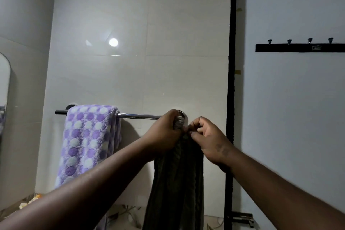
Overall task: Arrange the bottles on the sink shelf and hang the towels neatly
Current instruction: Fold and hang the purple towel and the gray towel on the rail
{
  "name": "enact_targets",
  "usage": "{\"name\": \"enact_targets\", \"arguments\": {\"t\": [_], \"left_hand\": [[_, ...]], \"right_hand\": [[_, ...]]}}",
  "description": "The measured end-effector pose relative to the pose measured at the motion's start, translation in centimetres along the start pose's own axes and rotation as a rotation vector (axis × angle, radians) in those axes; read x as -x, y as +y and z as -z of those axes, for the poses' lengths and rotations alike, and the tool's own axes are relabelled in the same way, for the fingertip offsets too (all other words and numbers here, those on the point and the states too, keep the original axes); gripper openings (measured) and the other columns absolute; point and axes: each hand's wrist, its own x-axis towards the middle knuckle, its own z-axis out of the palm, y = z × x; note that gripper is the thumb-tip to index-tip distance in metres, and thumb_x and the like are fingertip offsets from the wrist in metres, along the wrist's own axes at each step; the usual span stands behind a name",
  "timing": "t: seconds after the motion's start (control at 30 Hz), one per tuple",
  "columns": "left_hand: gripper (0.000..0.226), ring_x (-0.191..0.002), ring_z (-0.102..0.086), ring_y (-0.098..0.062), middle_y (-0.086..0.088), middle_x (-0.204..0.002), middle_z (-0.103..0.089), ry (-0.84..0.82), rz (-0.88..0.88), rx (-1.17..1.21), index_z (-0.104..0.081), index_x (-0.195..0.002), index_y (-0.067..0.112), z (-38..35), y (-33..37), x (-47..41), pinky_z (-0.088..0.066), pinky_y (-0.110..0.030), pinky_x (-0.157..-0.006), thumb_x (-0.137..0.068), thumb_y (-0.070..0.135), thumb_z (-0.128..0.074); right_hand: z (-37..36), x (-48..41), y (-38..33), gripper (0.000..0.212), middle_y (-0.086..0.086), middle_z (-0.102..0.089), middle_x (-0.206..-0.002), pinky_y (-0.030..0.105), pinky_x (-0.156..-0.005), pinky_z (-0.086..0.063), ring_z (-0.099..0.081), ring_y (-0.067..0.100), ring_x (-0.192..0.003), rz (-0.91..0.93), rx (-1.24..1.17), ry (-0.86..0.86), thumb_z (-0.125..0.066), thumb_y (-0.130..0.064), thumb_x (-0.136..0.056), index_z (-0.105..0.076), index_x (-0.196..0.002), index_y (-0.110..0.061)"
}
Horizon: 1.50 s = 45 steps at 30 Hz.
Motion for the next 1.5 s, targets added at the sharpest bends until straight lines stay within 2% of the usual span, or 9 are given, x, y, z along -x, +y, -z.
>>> {"name": "enact_targets", "arguments": {"t": [0.13, 0.37, 0.53, 0.67, 0.8, 1.03, 1.17, 1.37, 1.5], "left_hand": [[0.016, -0.075, -0.058, -0.002, 0.012, -0.083, -0.063, -0.017, -0.075, -0.141, -0.048, -0.093, 0.033, -0.2, 0.6, 0.3, -0.043, -0.028, -0.063, -0.093, 0.020, -0.057], [0.018, -0.068, -0.057, 0.004, 0.017, -0.071, -0.062, -0.026, -0.129, -0.278, -0.056, -0.081, 0.037, 1.3, 0.3, 0.6, -0.043, -0.020, -0.064, -0.091, 0.038, -0.071], [0.027, -0.063, -0.062, 0.006, 0.023, -0.069, -0.070, -0.306, -0.013, -0.459, -0.078, -0.090, 0.030, 3.7, -0.4, 0.8, -0.049, -0.018, -0.061, -0.075, 0.051, -0.085], [0.024, -0.059, -0.057, -0.006, 0.011, -0.065, -0.067, -0.080, 0.074, -0.129, -0.078, -0.083, 0.019, 4.2, -1.1, 0.9, -0.044, -0.026, -0.058, -0.090, 0.042, -0.075], [0.043, -0.050, -0.053, -0.005, 0.006, -0.057, -0.056, 0.232, 0.176, 0.257, -0.060, -0.060, 0.020, 4.5, -1.1, 0.3, -0.046, -0.021, -0.051, -0.093, 0.045, -0.071], [0.039, -0.101, -0.074, -0.027, -0.024, -0.110, -0.077, -0.300, 0.127, 0.461, -0.074, -0.108, -0.005, 2.5, -0.3, 1.7, -0.061, -0.039, -0.095, -0.080, 0.018, -0.087], [0.017, -0.079, -0.071, -0.014, -0.001, -0.081, -0.077, -0.170, 0.053, 0.358, -0.076, -0.083, 0.021, 1.7, 0.6, 1.4, -0.060, -0.033, -0.078, -0.086, 0.004, -0.079], [0.012, -0.069, -0.063, -0.001, 0.014, -0.075, -0.070, 0.170, -0.055, 0.127, -0.064, -0.092, 0.027, 2.9, 0.1, 0.8, -0.054, -0.033, -0.067, -0.089, 0.026, -0.075], [0.040, -0.082, -0.072, 0.001, 0.018, -0.086, -0.078, -0.159, 0.021, 0.110, -0.076, -0.107, 0.035, 4.1, -0.9, 1.0, -0.058, -0.026, -0.081, -0.074, 0.055, -0.086]], "right_hand": [[-0.8, -0.1, 1.1, 0.015, -0.002, -0.068, -0.092, 0.031, -0.064, -0.049, -0.066, 0.021, -0.081, 0.063, 0.629, -0.004, -0.049, -0.021, -0.093, -0.053, -0.103, -0.031], [-2.3, 1.8, 3.1, 0.019, 0.007, -0.062, -0.066, 0.031, -0.058, -0.050, -0.059, 0.023, -0.060, -0.383, -0.075, -0.224, -0.056, -0.008, -0.096, -0.063, -0.078, -0.011], [-1.5, 1.7, 4.0, 0.013, 0.005, -0.069, -0.077, 0.028, -0.062, -0.050, -0.062, 0.016, -0.067, -0.293, -0.168, 0.051, -0.059, -0.016, -0.096, -0.068, -0.088, -0.020], [-0.3, 1.4, 2.8, 0.023, 0.017, -0.075, -0.093, 0.037, -0.075, -0.060, -0.072, 0.028, -0.083, -0.168, -0.420, -0.092, -0.082, -0.023, -0.081, -0.069, -0.098, -0.016], [0.3, 2.6, 3.6, 0.040, 0.018, -0.075, -0.115, 0.035, -0.087, -0.061, -0.073, 0.030, -0.107, -0.270, -0.426, -0.290, -0.084, -0.022, -0.078, -0.072, -0.114, -0.009], [-1.1, 0.8, 0.0, 0.016, 0.013, -0.072, -0.083, 0.036, -0.070, -0.058, -0.069, 0.024, -0.074, -0.197, -0.441, -0.033, -0.077, -0.007, -0.084, -0.068, -0.084, -0.020], [-0.6, 0.0, -1.3, 0.016, 0.012, -0.070, -0.080, 0.029, -0.054, -0.057, -0.067, 0.019, -0.062, -0.219, -0.430, -0.014, -0.071, -0.004, -0.089, -0.061, -0.095, -0.014], [1.7, 2.7, 1.6, 0.046, 0.021, -0.067, -0.131, 0.046, -0.110, -0.049, -0.062, 0.037, -0.126, -0.391, -0.480, -0.516, -0.076, -0.023, -0.089, -0.064, -0.127, -0.001], [1.5, 2.5, 2.3, 0.011, 0.015, -0.074, -0.102, 0.029, -0.070, -0.059, -0.073, 0.022, -0.084, -0.326, -0.389, -0.179, -0.071, -0.015, -0.091, -0.072, -0.100, -0.008]]}}
